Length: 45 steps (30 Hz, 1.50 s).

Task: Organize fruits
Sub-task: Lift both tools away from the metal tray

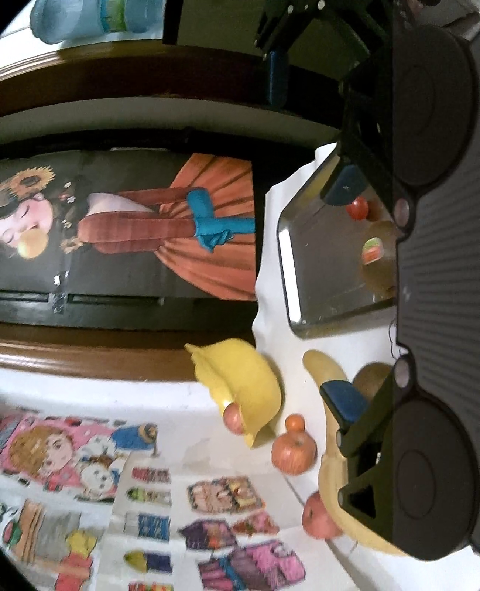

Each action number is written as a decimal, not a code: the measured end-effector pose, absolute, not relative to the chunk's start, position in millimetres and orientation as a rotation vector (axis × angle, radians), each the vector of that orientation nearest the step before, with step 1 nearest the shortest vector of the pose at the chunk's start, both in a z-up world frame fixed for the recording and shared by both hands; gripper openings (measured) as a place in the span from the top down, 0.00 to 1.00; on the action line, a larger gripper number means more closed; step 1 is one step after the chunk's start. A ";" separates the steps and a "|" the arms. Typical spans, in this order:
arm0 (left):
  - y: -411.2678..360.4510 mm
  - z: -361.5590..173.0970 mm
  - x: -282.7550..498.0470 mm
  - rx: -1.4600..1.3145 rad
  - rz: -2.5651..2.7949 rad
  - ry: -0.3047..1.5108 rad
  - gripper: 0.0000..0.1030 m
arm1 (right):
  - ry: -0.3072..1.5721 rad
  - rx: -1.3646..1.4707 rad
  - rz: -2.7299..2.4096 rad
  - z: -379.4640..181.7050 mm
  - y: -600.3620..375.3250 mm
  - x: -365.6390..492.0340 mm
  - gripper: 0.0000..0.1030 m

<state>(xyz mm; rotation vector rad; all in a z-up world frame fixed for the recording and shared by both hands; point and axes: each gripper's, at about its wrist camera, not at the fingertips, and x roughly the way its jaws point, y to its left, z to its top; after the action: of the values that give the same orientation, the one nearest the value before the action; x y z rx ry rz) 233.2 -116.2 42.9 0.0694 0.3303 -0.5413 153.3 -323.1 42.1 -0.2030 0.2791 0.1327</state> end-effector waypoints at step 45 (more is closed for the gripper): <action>71.4 31.8 149.6 0.061 -0.277 0.480 0.00 | 0.560 -0.207 0.359 30.0 -185.2 85.6 0.01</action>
<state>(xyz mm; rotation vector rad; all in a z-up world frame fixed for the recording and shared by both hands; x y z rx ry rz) 149.6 71.4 31.8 0.0608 0.4798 -0.2770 85.6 -185.2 30.0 -0.2074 0.5602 0.3590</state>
